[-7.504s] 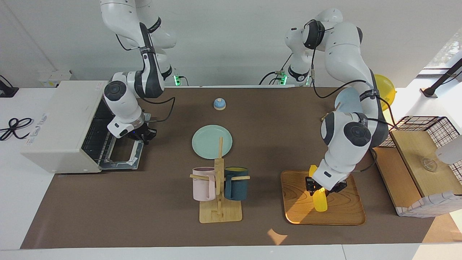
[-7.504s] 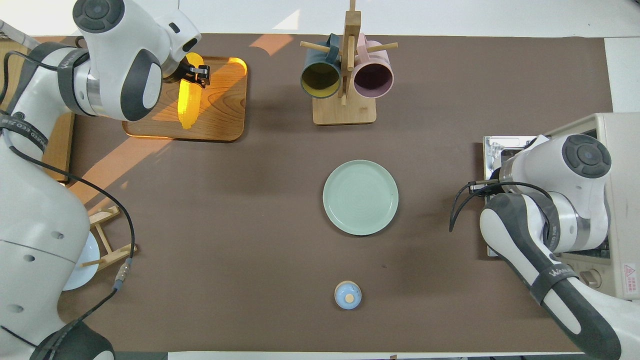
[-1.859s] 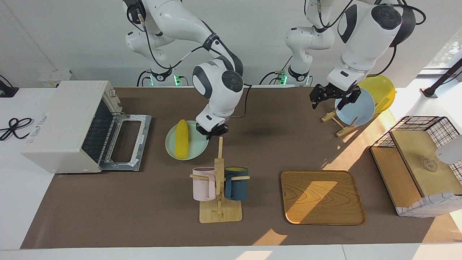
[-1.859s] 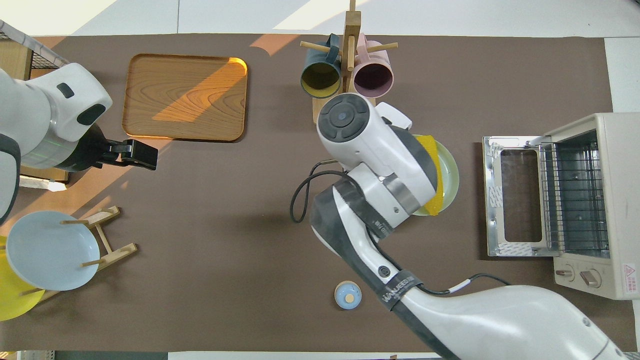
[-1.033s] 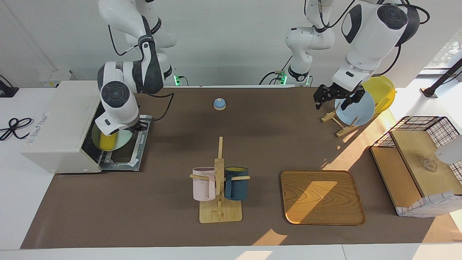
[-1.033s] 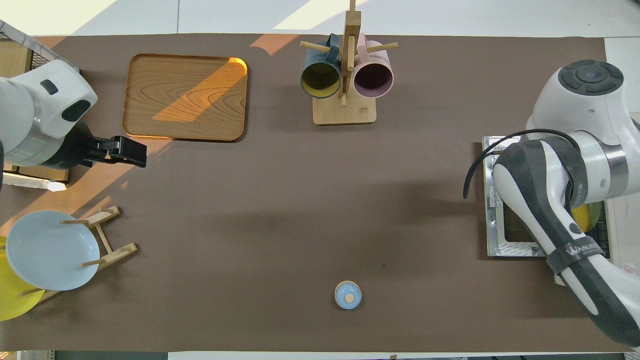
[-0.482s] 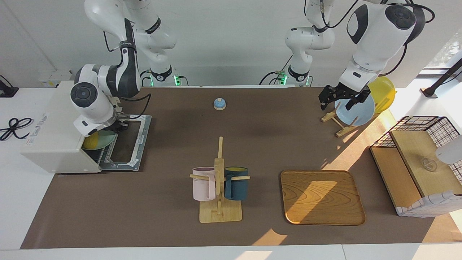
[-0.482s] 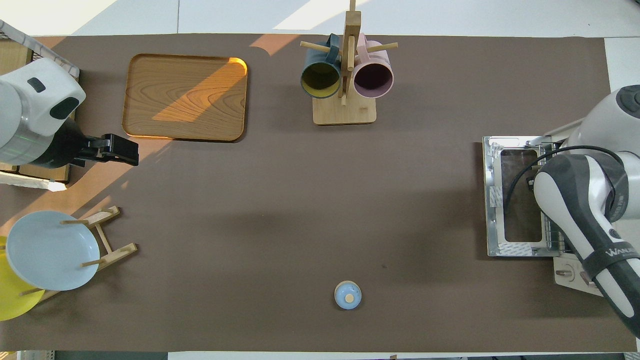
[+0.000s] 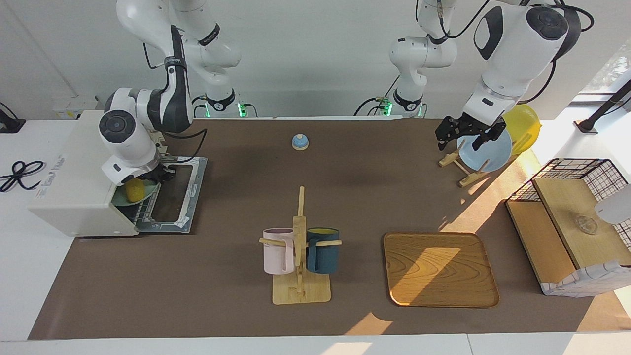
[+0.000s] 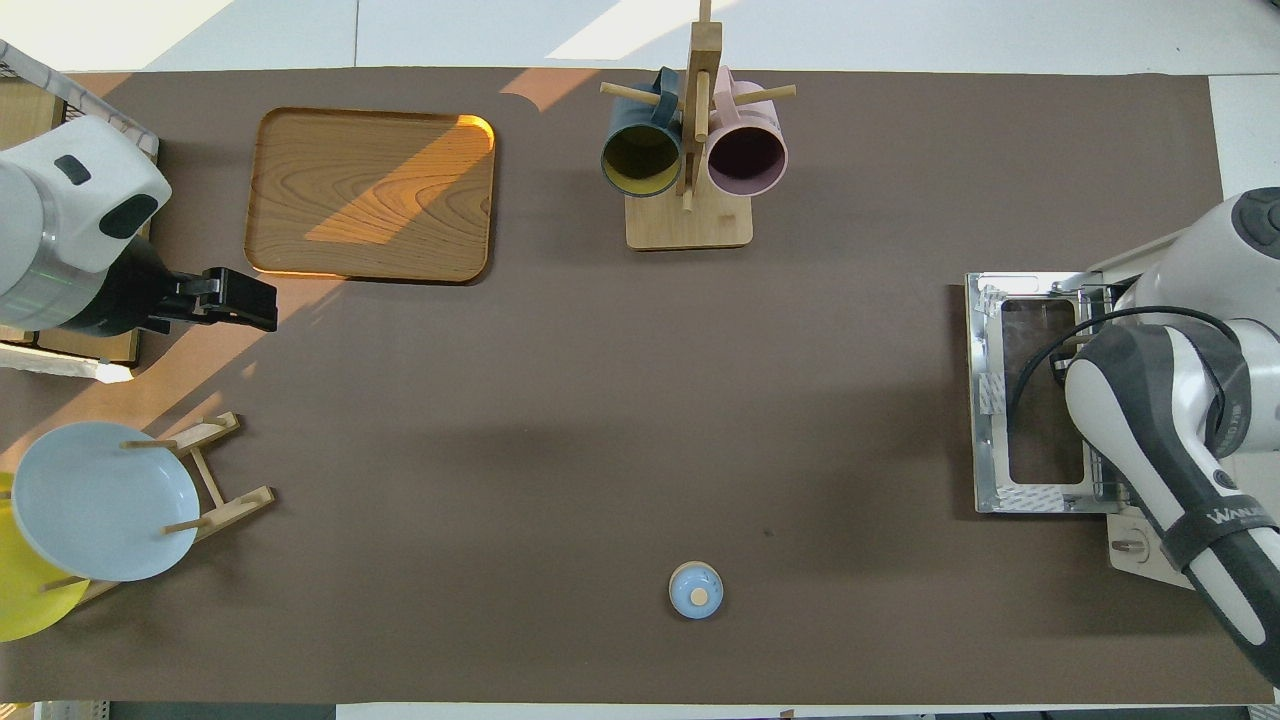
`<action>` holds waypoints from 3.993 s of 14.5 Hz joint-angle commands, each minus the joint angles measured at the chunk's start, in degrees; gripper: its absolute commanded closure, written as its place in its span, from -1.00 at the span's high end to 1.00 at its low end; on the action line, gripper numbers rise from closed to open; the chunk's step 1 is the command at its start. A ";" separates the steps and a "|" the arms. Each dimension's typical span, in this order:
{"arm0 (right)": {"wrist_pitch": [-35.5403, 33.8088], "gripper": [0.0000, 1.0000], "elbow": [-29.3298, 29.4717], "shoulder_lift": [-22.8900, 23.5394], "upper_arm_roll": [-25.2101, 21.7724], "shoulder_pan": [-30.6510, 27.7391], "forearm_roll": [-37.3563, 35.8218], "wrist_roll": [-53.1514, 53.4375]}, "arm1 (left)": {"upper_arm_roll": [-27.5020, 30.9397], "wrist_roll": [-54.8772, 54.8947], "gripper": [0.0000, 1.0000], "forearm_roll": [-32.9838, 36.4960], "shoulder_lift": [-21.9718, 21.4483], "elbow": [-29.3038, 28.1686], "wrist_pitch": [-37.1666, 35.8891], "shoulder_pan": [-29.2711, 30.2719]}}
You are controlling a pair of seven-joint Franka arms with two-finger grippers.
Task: Put corn in oven
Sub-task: 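Insert the corn into the oven and open the right gripper, then withdraw the right gripper out of the oven, then push the oven door shut with the right gripper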
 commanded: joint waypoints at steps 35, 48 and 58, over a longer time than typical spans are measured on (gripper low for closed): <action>-16.58 -1.00 12.22 -2.38 0.38 2.85 -3.98 -3.31 | -0.08 0.22 1.00 -1.00 -0.62 0.04 0.01 0.41; -4.29 -1.00 2.56 -7.84 0.12 0.73 11.67 -4.03 | -0.08 0.22 1.00 -1.00 -0.62 0.03 -0.08 0.41; -6.38 -0.88 2.01 -7.49 0.03 -0.50 3.85 -6.83 | -0.08 0.22 1.00 -1.00 -0.62 0.12 -0.07 0.41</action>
